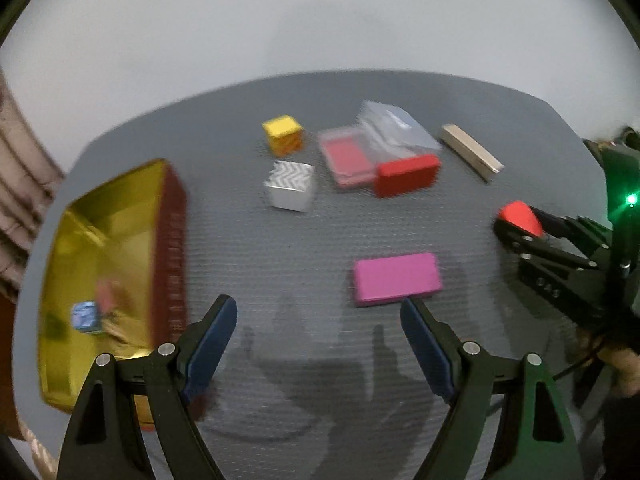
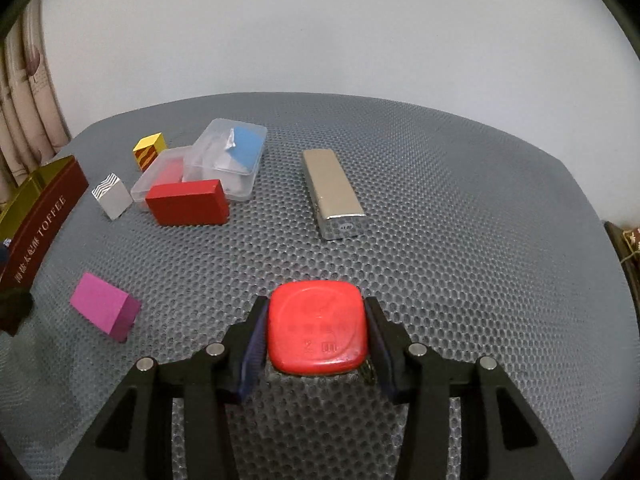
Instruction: Organize rigid objects
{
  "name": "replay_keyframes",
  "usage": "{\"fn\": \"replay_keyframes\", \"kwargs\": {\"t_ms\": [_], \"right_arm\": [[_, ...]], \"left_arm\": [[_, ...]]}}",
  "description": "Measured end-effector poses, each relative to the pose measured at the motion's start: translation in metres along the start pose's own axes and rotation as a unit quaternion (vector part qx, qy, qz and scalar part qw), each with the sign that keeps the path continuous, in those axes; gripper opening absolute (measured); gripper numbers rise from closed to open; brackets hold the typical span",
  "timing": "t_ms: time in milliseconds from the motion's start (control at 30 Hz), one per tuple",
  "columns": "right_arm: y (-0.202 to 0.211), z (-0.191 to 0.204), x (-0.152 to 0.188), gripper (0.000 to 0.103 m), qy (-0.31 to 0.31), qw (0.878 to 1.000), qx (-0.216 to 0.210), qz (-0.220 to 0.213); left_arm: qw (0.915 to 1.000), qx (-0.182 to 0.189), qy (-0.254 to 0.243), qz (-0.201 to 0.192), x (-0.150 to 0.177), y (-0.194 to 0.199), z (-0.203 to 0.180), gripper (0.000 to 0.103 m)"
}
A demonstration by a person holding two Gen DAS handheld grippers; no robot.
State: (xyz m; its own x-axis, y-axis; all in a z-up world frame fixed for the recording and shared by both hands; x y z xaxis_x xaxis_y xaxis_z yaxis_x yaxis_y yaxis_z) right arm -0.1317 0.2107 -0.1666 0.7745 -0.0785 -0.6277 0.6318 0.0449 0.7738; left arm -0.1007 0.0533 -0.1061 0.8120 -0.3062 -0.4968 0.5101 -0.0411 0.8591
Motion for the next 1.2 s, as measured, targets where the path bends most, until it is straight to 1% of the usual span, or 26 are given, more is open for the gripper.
{"fn": "replay_keyframes", "kwargs": {"t_ms": [67,233,300,333,533,733,800,1000,1033,1100,1167,1200], "right_arm": [[0.001,0.002,0.001,0.047,0.003,1.000,0.003,0.000],[0.000,0.000,0.002,0.048,-0.003,1.000,-0.005,0.002],[0.000,0.001,0.003,0.048,-0.002,1.000,-0.002,0.002],[-0.001,0.002,0.003,0.048,-0.001,1.000,-0.002,0.002],[0.000,0.000,0.006,0.049,-0.002,1.000,-0.003,0.002],[0.004,-0.005,0.006,0.049,-0.002,1.000,-0.003,0.002],[0.005,-0.006,0.006,0.049,-0.002,1.000,-0.003,0.002],[0.005,-0.005,0.007,0.049,-0.002,1.000,-0.003,0.002],[0.005,-0.005,0.007,0.049,-0.002,1.000,-0.003,0.002],[0.005,-0.004,0.007,0.049,-0.003,1.000,-0.003,0.002],[0.005,-0.004,0.007,0.049,-0.003,1.000,-0.003,0.002],[0.005,-0.004,0.007,0.049,-0.003,1.000,-0.003,0.002]], "left_arm": [[0.9999,0.016,0.004,0.003,-0.003,-0.005,-0.008,0.081],[0.9991,0.038,0.011,0.016,-0.011,-0.020,-0.021,0.081],[0.9982,0.053,0.014,0.024,-0.012,-0.025,-0.026,0.083],[0.9980,0.055,0.015,0.027,-0.013,-0.027,-0.027,0.086],[0.9982,0.049,0.006,0.034,-0.014,-0.040,-0.038,0.087],[0.9983,0.034,0.014,0.045,-0.014,-0.054,-0.036,0.087],[0.9982,0.035,0.011,0.048,-0.013,-0.057,-0.037,0.087],[0.9985,0.033,0.008,0.043,-0.012,-0.059,-0.037,0.087],[0.9986,0.033,0.010,0.041,-0.011,-0.059,-0.036,0.087],[0.9984,0.037,0.012,0.040,-0.010,-0.058,-0.035,0.080],[0.9988,0.033,0.011,0.034,-0.009,-0.056,-0.034,0.069],[0.9988,0.035,0.010,0.032,-0.009,-0.055,-0.034,0.066]]}}
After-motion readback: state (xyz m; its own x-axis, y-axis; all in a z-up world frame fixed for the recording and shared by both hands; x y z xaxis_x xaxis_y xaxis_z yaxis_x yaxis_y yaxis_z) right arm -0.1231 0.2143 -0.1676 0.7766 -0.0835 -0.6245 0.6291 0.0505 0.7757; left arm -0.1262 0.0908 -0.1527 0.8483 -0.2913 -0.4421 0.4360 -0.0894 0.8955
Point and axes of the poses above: each gripper's, at about its wrist camera, not at the fingertips, and y roughly against the way its jaws point, z to its left, x to its underside, the point moved 3 cm from there along -y, roughly the way its jaws point, and after that the axes turned 8 degrees about -y, right-handed, at the moved point
